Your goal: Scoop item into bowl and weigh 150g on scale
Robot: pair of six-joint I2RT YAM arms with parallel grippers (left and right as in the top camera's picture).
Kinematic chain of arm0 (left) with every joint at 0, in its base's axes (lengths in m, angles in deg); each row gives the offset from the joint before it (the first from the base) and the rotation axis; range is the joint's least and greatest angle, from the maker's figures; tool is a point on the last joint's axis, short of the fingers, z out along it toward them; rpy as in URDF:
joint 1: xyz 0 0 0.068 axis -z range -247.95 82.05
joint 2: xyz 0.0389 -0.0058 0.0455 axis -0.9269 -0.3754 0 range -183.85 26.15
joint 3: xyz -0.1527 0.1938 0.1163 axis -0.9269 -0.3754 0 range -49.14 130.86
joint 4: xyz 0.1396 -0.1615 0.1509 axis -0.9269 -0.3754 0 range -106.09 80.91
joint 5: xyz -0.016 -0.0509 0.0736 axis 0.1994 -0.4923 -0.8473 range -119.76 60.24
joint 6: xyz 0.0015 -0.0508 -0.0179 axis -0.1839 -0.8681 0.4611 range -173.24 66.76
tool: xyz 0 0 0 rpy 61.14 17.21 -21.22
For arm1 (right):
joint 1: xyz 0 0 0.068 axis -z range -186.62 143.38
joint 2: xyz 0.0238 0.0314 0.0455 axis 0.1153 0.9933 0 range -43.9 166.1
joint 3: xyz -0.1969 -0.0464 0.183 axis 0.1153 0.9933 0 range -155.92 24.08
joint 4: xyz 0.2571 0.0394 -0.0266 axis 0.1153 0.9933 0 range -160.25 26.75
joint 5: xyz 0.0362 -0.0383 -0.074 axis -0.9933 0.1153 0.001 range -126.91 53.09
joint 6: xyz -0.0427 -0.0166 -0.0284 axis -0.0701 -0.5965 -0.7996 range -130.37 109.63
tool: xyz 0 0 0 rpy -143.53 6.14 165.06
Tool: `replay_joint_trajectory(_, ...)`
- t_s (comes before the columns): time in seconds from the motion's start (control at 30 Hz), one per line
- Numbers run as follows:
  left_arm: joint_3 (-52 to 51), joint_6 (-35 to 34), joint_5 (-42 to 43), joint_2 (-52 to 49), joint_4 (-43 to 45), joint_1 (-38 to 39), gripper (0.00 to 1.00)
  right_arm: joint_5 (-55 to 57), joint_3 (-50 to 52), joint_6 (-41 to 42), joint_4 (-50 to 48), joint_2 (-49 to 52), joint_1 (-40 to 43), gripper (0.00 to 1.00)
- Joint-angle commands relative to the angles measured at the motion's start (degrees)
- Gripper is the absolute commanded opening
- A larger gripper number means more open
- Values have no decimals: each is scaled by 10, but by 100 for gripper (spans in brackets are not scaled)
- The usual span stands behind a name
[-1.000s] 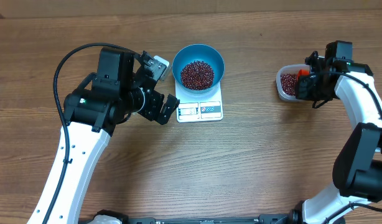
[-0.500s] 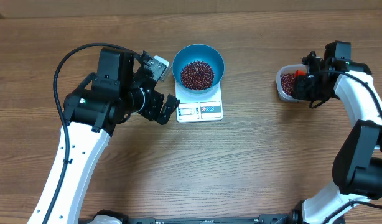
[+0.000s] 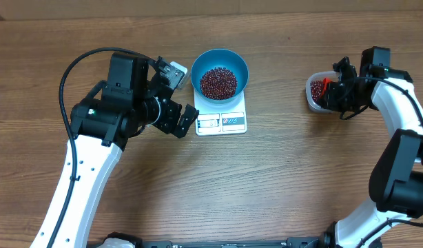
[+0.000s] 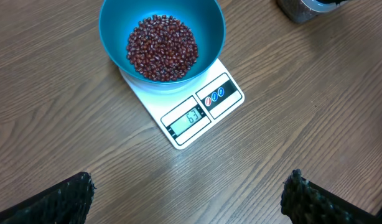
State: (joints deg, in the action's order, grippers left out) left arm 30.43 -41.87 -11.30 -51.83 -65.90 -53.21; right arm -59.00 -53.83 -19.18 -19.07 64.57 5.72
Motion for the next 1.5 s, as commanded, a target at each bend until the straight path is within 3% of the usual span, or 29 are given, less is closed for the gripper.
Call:
replay_joint_trajectory(0.0,8,9,4,-4,1,-1,100,-84,15,5,21,31,-14,4)
replay_joint_trajectory(0.63,8,9,4,-4,1,-1,100,-256,14,15,17,31,75,4)
replay_joint_trajectory(1.1,8,9,4,-4,1,-1,100,-299,15,14,19,31,153,4)
replay_joint_trajectory(1.47,8,9,4,-4,1,-1,99,-405,14,-83,82,31,213,4)
